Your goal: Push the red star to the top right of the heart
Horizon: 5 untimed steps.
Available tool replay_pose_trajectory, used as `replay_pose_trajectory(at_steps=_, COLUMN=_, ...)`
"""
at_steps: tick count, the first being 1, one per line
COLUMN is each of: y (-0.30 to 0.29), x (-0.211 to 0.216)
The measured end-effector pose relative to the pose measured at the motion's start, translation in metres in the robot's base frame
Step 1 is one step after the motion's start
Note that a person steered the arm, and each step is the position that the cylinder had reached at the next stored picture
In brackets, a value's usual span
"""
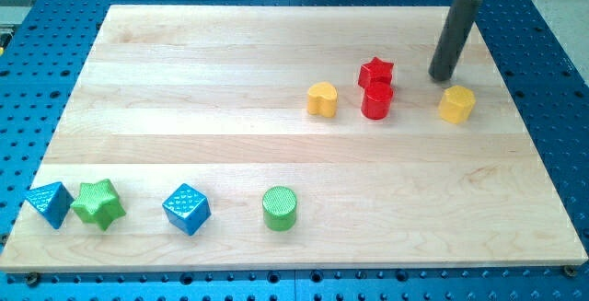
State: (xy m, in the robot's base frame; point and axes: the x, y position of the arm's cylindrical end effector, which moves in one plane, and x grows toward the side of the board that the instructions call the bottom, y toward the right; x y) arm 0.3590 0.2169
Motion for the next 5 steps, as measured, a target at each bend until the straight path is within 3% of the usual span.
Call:
replay_pose_trajectory(at_steps=3, y=-0.005, x=0.005)
replay_pose_trajectory(at_steps=5, y=-0.065, x=0.004)
